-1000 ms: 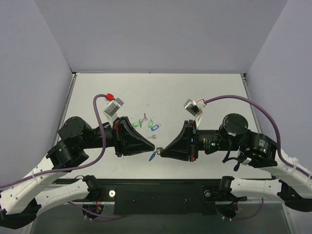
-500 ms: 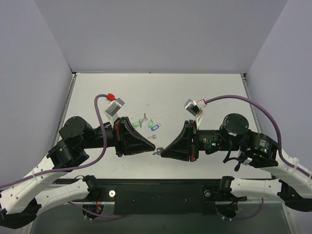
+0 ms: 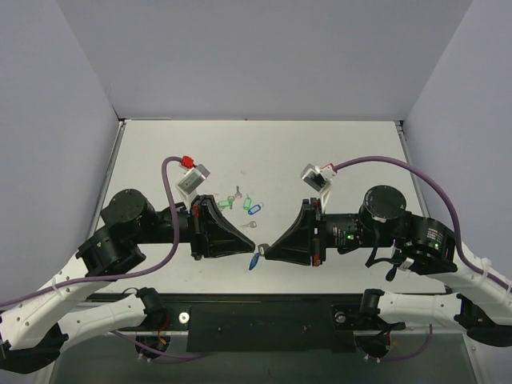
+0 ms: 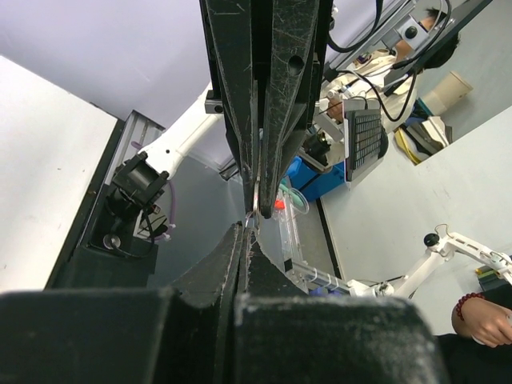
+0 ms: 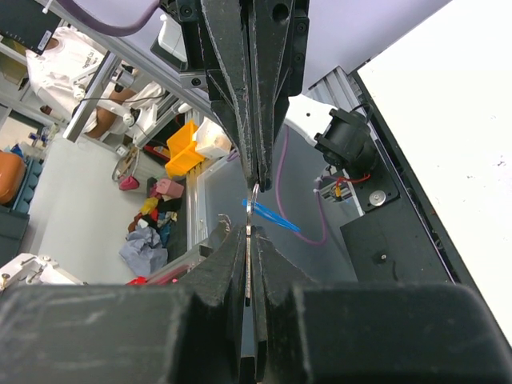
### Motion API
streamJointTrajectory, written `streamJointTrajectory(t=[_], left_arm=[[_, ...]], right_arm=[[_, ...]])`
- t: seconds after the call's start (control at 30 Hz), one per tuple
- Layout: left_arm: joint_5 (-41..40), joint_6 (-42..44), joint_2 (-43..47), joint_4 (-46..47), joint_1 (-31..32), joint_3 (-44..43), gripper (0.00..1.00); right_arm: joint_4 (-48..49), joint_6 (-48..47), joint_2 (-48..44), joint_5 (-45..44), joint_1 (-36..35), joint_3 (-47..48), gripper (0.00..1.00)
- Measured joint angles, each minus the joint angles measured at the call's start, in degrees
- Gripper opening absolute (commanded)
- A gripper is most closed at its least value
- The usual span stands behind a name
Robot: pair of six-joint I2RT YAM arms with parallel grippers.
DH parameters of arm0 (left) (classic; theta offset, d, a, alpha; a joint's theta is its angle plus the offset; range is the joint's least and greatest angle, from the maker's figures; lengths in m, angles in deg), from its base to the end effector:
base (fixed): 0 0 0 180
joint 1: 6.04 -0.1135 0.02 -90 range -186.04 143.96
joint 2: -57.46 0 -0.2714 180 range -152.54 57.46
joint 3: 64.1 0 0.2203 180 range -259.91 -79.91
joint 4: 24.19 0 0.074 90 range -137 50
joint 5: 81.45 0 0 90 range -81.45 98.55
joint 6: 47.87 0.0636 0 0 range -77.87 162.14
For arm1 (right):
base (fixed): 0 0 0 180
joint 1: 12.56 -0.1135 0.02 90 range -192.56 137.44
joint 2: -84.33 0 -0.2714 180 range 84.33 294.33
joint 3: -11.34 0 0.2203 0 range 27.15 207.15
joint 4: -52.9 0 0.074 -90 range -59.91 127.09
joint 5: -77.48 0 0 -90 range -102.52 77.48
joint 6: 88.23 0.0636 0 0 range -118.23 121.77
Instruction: Remove the keys from the keyring
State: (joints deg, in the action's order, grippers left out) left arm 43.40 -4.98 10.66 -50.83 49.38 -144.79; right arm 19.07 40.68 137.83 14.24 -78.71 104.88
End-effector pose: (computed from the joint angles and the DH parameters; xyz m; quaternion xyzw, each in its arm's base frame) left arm 0.0508 -0.1378 0.4501 0.2698 0.6127 -0.6823 0.2936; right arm 0.0374 0.1554 0.4875 -0.3204 0.5908 0.6688 0.3179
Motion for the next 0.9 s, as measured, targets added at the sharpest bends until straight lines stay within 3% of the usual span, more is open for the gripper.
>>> streamJointTrajectory(t=[0.27,0.33,0.37,0.5,0.67,0.9], left_arm=[[0.15,1.55,-0.26,-2.93,0.04,-1.27,0.01],[0.07,1.79,-0.24,-3.45,0.07,-1.29,0.21],[-0.13,2.12,-0.24,-3.89,0.11,-1.42,0.37],[-1.68,2.95,0.17,-4.87,0.37,-1.64,0.69],[-5.46,3.34,1.70,-5.64,0.37,-1.84,0.76],[-15.26,0.81,7.04,-1.88,0.37,0.94,0.76]], right_arm=[[-0.33,0.00,0.68,0.04,-0.02,0.31,0.00],[-0.48,0.00,0.79,0.04,-0.02,0.31,0.00],[-0.57,0.00,0.79,0.00,-0.02,0.31,0.00],[-0.63,0.00,0.79,0.00,-0.02,0.31,0.00],[-0.66,0.00,0.76,-0.44,0.00,0.31,0.00],[-0.63,0.02,0.61,-3.80,0.00,0.31,0.00]])
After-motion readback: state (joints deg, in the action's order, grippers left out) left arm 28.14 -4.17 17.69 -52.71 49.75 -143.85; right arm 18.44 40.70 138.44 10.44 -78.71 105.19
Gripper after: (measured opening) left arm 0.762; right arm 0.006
